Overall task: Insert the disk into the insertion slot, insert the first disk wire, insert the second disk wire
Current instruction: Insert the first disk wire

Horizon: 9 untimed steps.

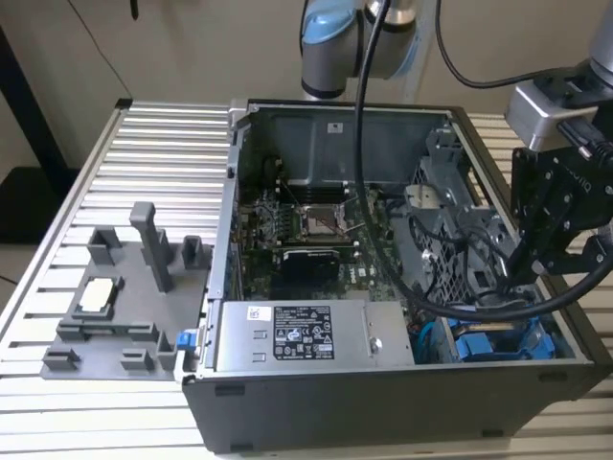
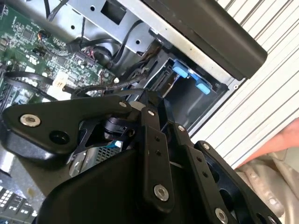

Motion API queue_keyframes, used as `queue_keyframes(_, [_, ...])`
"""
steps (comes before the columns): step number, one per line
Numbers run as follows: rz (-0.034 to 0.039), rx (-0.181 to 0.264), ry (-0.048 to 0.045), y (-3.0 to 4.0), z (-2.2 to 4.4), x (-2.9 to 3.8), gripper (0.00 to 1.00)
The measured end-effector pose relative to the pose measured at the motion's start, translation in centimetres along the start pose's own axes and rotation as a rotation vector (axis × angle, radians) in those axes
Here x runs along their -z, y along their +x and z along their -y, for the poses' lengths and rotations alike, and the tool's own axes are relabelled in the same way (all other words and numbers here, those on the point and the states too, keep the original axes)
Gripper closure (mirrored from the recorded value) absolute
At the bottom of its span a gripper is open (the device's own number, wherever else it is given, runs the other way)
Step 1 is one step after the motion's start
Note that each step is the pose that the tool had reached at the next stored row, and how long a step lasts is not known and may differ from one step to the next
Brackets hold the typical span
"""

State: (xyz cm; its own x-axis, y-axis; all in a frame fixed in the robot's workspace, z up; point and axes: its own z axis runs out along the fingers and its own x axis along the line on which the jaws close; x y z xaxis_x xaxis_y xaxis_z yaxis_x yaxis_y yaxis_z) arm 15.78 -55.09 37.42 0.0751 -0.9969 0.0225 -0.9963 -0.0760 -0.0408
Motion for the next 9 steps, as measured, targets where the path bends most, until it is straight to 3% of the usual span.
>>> queue_keyframes(2, [0.0006,0.000,-0.0070,0.03,0.44,-0.08,0.81])
queue_keyframes(6, [0.0006,0.001,-0.0088,0.04,0.60,-0.09,0.81])
queue_keyframes(9, [0.0102,0.001,-0.0122,0.05,0.61,-0.15,0.81])
